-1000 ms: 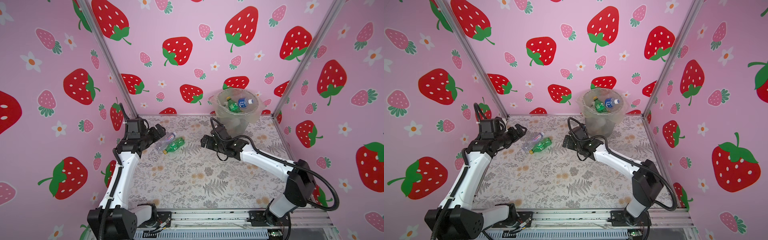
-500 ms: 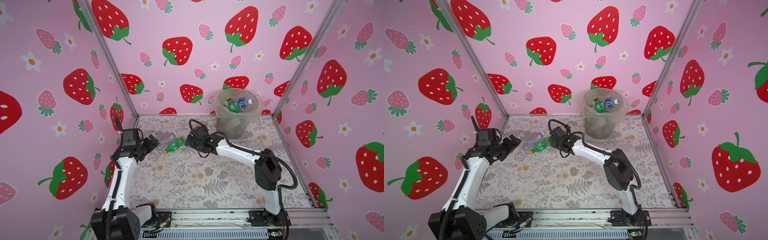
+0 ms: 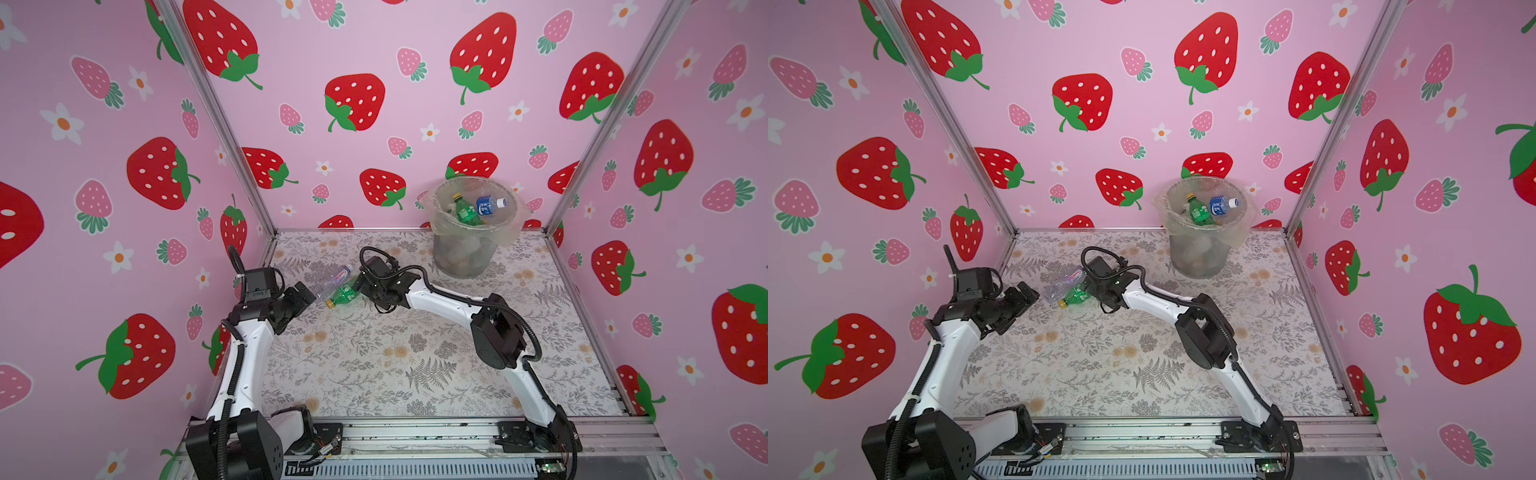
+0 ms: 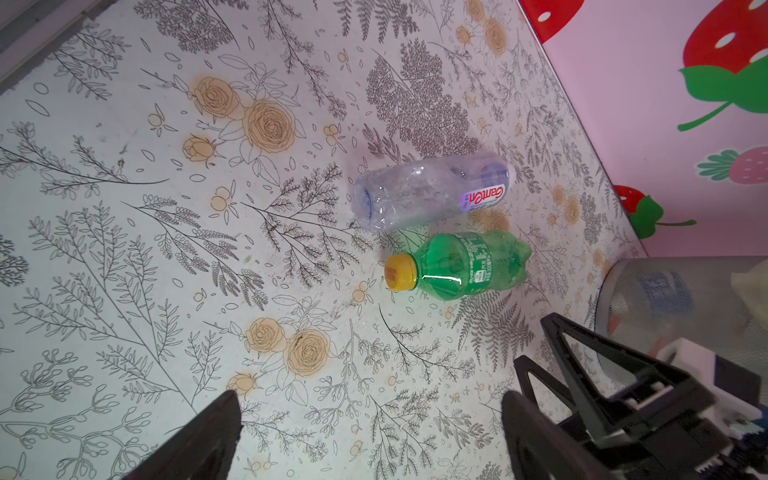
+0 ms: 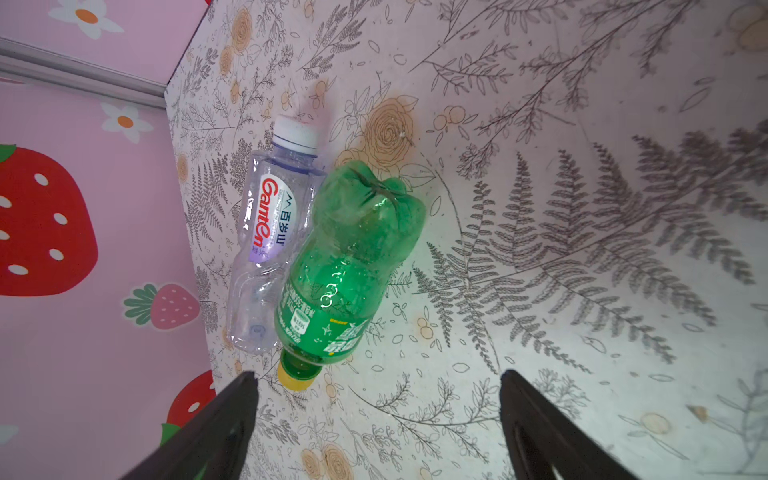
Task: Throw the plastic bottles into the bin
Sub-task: 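Lower the right gripper and close on the large green Sprite bottle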
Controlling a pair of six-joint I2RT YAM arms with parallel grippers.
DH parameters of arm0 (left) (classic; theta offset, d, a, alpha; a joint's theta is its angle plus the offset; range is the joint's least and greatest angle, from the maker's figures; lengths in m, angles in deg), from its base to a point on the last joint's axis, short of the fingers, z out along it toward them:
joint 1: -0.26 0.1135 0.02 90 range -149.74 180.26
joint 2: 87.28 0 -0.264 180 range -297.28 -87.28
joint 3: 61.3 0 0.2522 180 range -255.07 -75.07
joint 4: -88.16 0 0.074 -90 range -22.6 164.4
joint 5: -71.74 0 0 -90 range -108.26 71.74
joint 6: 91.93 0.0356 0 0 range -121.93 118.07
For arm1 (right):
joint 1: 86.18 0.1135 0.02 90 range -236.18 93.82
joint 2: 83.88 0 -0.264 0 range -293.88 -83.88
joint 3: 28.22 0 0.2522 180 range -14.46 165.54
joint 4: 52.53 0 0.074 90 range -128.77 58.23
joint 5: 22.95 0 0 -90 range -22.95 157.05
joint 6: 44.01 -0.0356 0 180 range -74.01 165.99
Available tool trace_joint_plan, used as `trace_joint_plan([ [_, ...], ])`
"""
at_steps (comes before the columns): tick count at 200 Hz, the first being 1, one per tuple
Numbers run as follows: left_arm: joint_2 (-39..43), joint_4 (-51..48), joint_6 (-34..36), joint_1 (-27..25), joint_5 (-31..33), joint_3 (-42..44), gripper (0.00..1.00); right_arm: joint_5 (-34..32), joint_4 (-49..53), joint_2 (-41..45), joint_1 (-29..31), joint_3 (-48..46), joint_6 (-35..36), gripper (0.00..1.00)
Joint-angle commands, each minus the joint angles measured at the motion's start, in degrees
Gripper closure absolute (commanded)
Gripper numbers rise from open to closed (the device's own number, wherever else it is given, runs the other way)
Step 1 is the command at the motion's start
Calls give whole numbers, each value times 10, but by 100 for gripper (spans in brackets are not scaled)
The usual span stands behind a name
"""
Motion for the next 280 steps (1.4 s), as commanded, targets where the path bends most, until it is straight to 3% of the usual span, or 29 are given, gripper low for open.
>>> trace_joint_plan([
  [1, 0, -1, -2, 11, -13, 9, 1, -5, -2, -22, 5, 33, -46, 9],
  [86, 2, 3, -2, 17, -29, 15, 1, 3, -5, -105, 4, 112, -77, 11],
  [176, -2, 3, -1, 19, -39, 17, 1, 3, -53, -143, 2, 135, -97, 13],
  [243, -7, 3, 0, 22, -46, 15, 1, 1, -59, -162, -12, 140, -115, 17],
  [280, -9, 4, -1, 23, -51, 15, 1, -3, -63, -163, -19, 127, -124, 25],
])
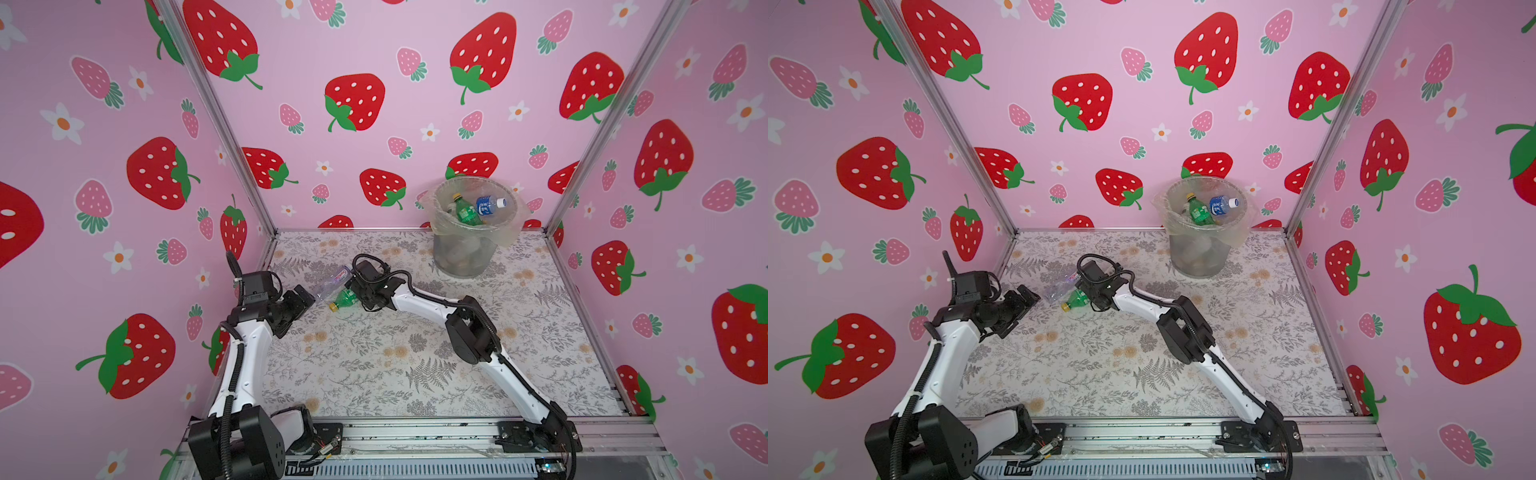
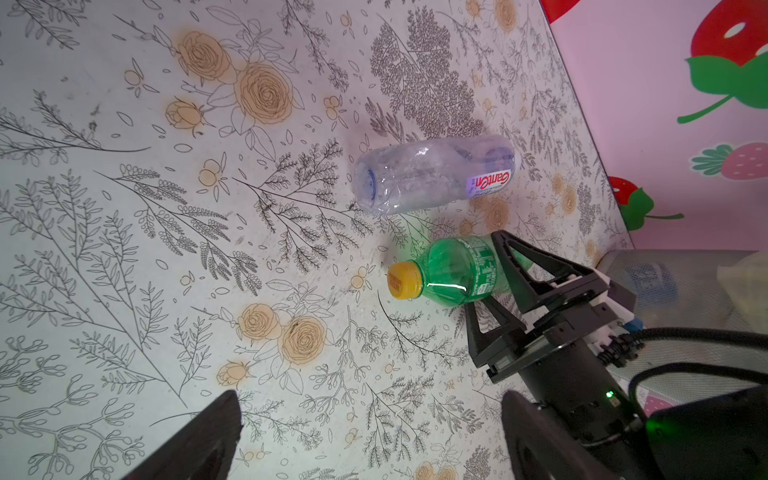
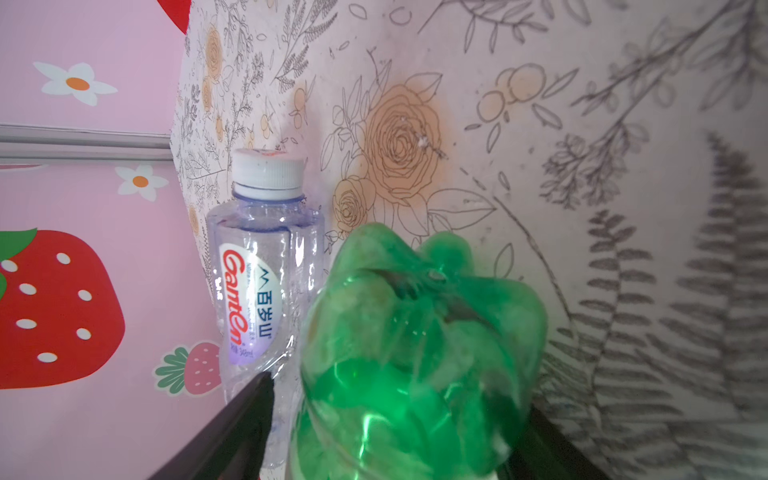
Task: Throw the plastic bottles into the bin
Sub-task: 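Lower the right gripper and close on the large green Sprite bottle, then lift the large Sprite bottle and carry it toward the bin with the right gripper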
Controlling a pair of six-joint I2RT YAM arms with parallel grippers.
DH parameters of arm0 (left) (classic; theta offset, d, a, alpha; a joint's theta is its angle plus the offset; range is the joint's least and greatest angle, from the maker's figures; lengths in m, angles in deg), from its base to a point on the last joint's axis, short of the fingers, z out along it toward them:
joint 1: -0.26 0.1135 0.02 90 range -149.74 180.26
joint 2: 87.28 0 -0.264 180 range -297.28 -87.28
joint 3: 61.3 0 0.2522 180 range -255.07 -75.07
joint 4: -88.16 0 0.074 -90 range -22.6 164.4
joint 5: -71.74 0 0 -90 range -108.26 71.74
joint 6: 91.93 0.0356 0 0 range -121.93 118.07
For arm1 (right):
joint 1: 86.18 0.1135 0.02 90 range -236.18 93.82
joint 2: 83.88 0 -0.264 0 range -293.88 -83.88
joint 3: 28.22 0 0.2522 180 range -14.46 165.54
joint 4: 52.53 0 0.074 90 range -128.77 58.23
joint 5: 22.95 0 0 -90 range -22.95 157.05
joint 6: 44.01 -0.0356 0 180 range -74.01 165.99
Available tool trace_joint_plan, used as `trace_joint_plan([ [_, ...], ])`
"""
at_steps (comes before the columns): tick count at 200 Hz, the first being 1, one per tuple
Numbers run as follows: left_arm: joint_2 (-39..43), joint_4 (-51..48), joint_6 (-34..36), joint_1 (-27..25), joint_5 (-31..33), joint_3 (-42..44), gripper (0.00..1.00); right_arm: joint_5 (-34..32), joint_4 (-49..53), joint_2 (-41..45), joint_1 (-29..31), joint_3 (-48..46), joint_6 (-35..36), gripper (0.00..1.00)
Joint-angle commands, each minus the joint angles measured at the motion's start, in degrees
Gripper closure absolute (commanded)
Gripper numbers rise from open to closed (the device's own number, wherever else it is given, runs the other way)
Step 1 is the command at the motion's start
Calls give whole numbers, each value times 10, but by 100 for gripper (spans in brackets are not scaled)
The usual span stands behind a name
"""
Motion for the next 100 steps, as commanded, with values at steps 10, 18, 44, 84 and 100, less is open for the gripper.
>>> trace_joint_plan([
  [10, -3, 2, -1, 5, -10, -1, 1, -4, -8, -14, -9, -9, -28, 28],
  [18, -2, 2, -1, 4, -12, -1, 1, -2, -9, -13, -9, -14, -29, 29],
  [44, -2, 1, -1, 6, -12, 0, 1, -12, 0, -4, -9, -32, -26, 34],
  [84, 0, 4, -3, 6, -16, 1, 1, -21, -17, 24, -13, -89, -23, 44],
  [100, -2, 4, -3, 6, -20, 1, 1, -29, -25, 43, -13, -111, -12, 45],
])
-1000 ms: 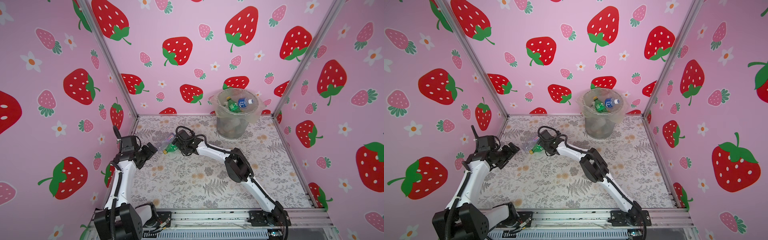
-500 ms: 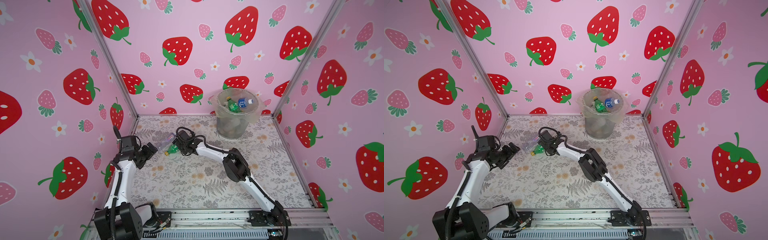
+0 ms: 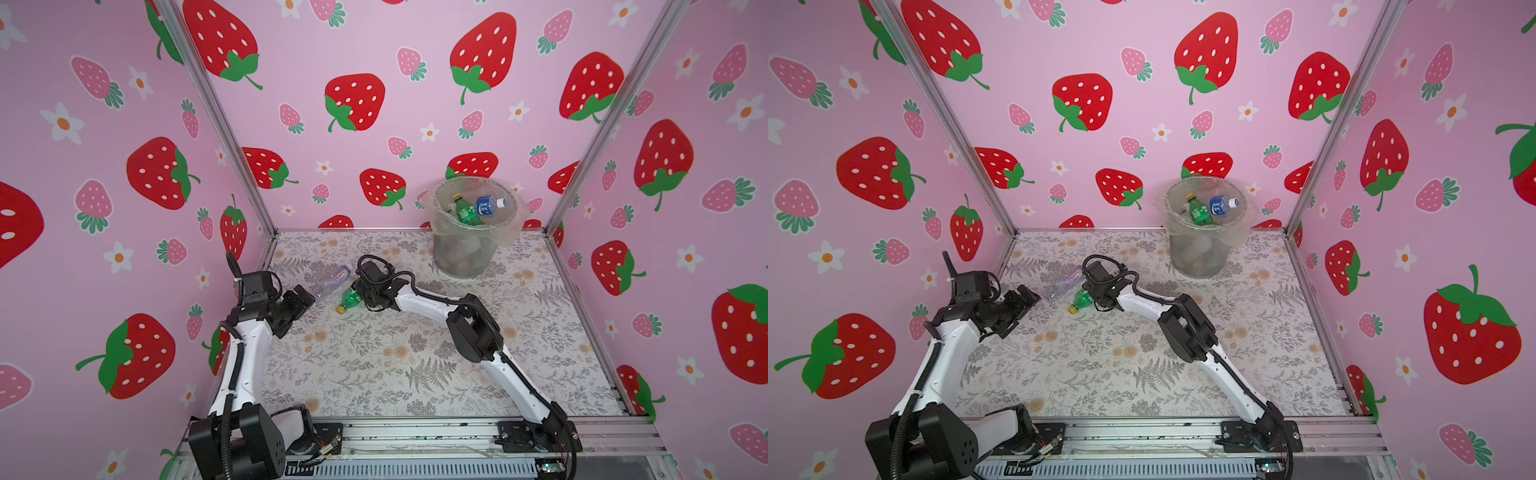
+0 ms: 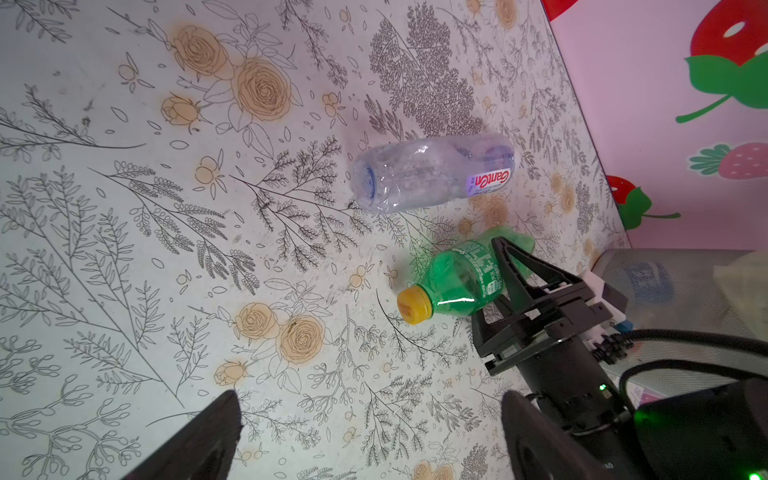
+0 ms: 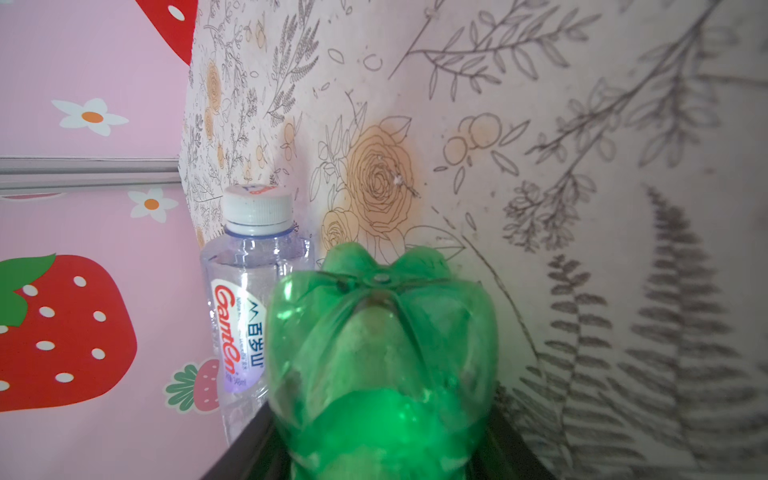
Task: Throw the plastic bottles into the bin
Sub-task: 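Lift the large Sprite bottle and carry it toward the bin with the right gripper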
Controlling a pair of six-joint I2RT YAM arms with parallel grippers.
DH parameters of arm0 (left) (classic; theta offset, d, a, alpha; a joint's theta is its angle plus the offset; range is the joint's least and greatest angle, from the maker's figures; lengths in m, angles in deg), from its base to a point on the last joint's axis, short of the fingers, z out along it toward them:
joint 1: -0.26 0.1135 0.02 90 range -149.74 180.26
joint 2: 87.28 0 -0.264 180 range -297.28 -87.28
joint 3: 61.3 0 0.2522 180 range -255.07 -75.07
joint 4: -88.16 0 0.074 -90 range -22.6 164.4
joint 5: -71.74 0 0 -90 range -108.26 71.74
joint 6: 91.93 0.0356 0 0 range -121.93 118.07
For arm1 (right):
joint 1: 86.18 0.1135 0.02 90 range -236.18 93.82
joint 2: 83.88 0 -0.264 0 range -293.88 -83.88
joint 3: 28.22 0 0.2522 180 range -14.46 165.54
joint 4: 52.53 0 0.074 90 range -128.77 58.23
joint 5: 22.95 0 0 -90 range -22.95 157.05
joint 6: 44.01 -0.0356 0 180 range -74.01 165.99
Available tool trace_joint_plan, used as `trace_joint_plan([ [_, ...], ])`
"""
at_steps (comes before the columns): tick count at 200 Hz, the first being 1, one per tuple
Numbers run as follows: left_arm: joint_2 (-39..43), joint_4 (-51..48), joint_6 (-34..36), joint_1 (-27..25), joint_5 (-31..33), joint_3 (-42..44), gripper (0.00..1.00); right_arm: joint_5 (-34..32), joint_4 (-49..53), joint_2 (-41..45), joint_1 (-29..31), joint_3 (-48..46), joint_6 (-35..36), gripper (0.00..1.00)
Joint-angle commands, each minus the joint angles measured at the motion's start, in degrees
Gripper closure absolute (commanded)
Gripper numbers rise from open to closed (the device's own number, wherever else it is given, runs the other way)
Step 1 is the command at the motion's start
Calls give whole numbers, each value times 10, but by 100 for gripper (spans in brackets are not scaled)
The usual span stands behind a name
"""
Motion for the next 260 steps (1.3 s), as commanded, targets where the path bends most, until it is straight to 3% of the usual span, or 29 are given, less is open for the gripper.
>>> trace_joint_plan([
  [1, -1, 3, -3, 3, -12, 1, 1, -25, 30, 22, -4, -44, 0, 45],
  [117, 7, 16, 16, 18, -88, 2, 1, -65, -31, 172, -7, -218, 120, 46],
  [196, 20, 28, 16, 18, -91, 12, 1, -79, -23, 269, -8, -283, 243, 46],
  [260, 23, 28, 17, 19, -88, 12, 1, -113, -6, 395, -11, -330, 351, 46],
])
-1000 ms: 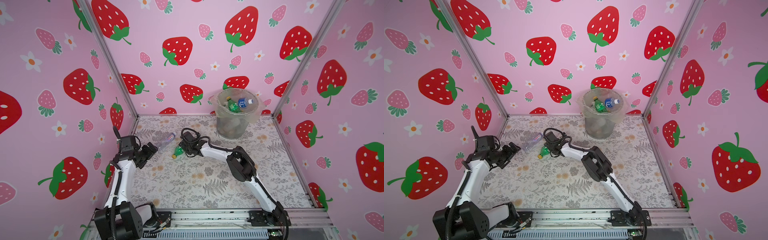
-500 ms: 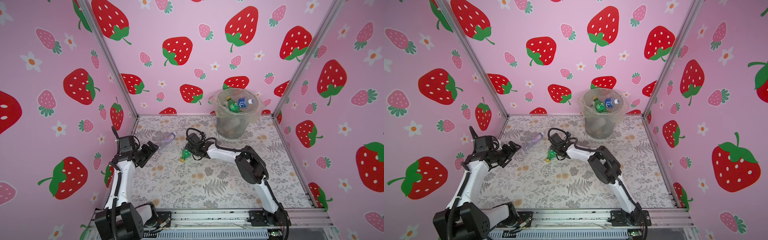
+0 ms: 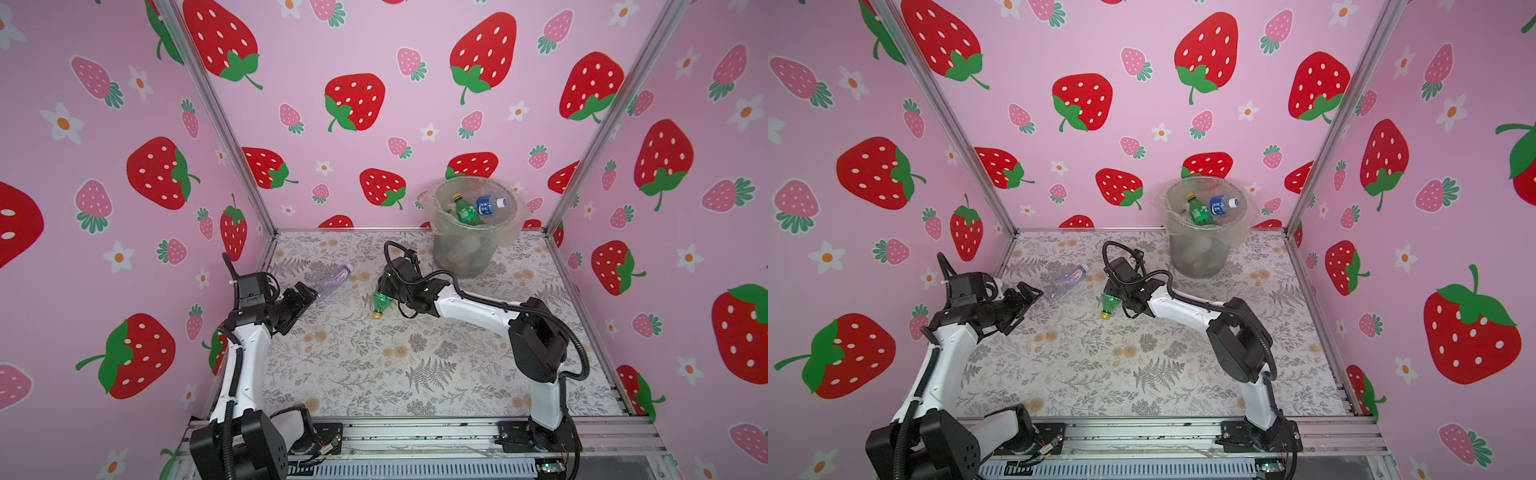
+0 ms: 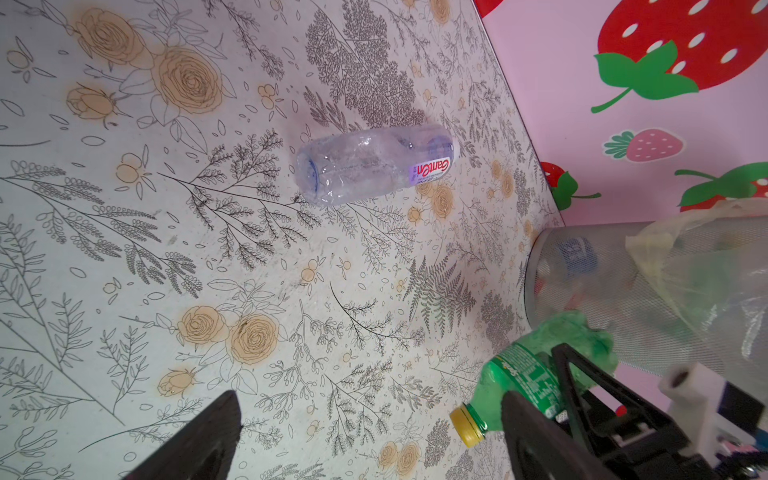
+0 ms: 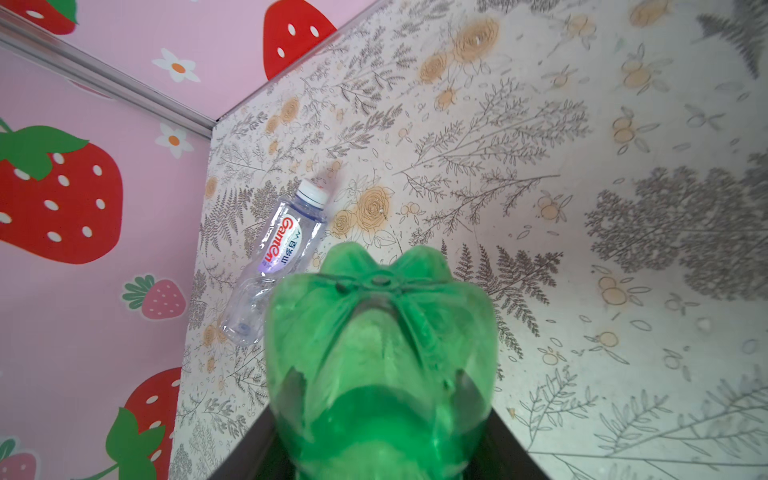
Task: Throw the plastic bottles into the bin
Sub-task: 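Lift the large Sprite bottle and carry it toward the bin with the right gripper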
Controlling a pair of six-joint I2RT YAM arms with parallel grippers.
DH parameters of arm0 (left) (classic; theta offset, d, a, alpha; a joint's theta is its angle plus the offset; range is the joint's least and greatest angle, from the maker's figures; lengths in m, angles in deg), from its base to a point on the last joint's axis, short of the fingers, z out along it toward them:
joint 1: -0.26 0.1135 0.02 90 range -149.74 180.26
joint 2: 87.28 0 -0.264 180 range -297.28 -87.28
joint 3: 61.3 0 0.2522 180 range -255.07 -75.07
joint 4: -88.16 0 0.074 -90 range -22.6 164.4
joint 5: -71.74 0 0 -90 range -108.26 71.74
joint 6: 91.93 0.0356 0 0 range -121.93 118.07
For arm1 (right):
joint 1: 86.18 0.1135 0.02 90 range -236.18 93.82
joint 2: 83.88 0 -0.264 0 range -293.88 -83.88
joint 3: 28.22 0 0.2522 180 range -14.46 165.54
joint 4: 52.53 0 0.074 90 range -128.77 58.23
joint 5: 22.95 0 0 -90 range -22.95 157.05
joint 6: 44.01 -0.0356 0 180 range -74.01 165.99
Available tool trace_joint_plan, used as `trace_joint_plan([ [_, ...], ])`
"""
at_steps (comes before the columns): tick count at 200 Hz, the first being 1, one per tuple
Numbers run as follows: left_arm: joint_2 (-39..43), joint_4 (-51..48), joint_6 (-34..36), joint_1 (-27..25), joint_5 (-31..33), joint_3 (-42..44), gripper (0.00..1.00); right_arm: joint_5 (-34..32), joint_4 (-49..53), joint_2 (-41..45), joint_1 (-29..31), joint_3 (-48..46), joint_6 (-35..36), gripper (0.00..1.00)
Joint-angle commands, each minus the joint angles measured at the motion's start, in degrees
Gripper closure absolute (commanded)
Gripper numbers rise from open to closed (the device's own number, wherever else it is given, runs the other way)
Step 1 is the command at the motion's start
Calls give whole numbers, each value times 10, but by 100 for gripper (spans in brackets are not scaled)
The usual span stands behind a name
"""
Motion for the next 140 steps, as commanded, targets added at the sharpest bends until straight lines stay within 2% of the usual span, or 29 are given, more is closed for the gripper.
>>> trace_joint_plan([
  [1, 4, 1, 5, 4, -8, 2, 1, -37, 12, 58, -6, -14, 62, 46],
  [85, 1, 4, 5, 5, -8, 3, 1, -54, 73, 248, -77, -50, 135, 45],
  [140, 3, 8, 3, 5, -7, 5, 1, -106, 133, 365, -151, -42, 174, 45],
])
